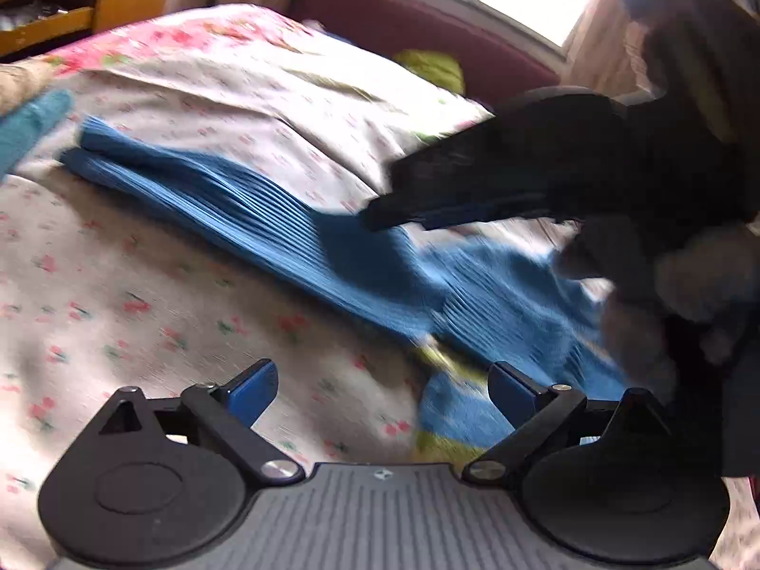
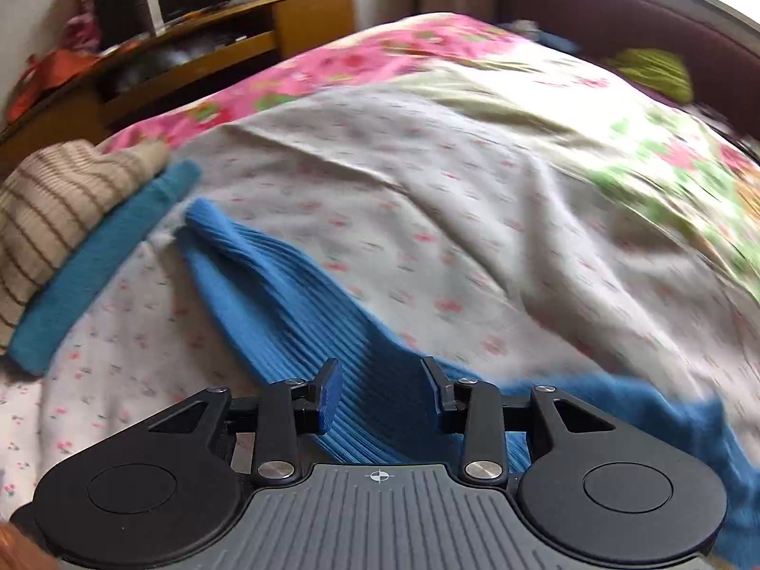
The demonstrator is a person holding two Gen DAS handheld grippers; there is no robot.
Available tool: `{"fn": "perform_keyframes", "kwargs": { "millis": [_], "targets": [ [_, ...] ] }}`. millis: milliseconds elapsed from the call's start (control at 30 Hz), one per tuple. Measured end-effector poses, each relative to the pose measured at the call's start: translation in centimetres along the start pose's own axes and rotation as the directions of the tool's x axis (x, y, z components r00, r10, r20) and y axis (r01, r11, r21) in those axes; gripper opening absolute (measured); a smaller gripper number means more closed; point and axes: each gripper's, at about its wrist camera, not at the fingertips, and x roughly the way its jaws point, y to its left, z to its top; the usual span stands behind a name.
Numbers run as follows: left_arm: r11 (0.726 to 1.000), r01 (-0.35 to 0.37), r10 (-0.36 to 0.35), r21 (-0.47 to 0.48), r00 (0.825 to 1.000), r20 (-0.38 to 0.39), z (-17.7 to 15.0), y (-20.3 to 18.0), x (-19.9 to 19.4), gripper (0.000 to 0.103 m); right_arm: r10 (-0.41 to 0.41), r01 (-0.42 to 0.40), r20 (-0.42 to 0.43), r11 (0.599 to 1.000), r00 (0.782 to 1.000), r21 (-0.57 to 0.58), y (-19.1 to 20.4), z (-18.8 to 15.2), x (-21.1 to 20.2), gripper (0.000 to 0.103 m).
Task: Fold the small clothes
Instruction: 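Grasp the other sleeve cuff with the right gripper and lift it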
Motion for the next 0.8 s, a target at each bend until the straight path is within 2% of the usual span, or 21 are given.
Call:
{"fn": "perform_keyframes", "kwargs": {
  "millis": [167, 267, 333, 433, 533, 633, 700, 767, 800],
  "targets": [
    [0.986, -0.114, 0.125, -0.125, 0.989, 0.081, 1.6, 4.0, -1.3, 0.103, 0.075, -0.082, -0.048, 0.982, 0.996, -0.173, 5.6, 3.5, 3.6, 0.036],
    [0.962, -0.142, 0.165, -0.231, 0.983, 0.084, 2.2, 6.8, -1.4, 0.103, 0.137, -0.161, -0.110, 0.955, 0.984, -0.250, 8.7, 5.0, 6.4, 0.036],
    [0.944, -0.149, 0.179, -0.296, 0.981, 0.075, 2.3, 8.6, -1.3, 0.103, 0.151, -0.188, -0.147, 0.940, 0.978, -0.283, 10.3, 5.5, 8.1, 0.036],
    [0.922, -0.148, 0.180, -0.357, 0.982, 0.055, 2.3, 10.2, -0.9, 0.103, 0.137, -0.189, -0.180, 0.930, 0.974, -0.316, 12.3, 5.8, 10.7, 0.036],
    [0.914, -0.170, 0.202, -0.368, 0.978, 0.049, 2.4, 10.8, -0.7, 0.103, 0.100, -0.157, -0.167, 0.912, 0.981, -0.379, 13.9, 6.1, 12.3, 0.036],
    [0.909, -0.148, 0.183, -0.389, 0.982, 0.053, 2.4, 11.2, -0.7, 0.103, 0.082, -0.124, -0.133, 0.930, 0.988, -0.346, 14.2, 6.9, 13.1, 0.035],
    [0.908, -0.145, 0.182, -0.393, 0.982, 0.058, 2.3, 11.2, -0.9, 0.103, 0.070, -0.107, -0.121, 0.937, 0.990, -0.332, 14.1, 7.1, 13.5, 0.031],
    [0.909, -0.150, 0.186, -0.389, 0.981, 0.059, 2.2, 11.2, -0.9, 0.103, 0.059, -0.090, -0.111, 0.948, 0.992, -0.306, 13.7, 7.3, 13.5, 0.011],
    [0.910, -0.151, 0.188, -0.385, 0.980, 0.061, 2.1, 11.1, -0.9, 0.103, 0.049, -0.077, -0.099, 0.951, 0.994, -0.300, 13.4, 7.3, 13.2, 0.009]
  ]
}}
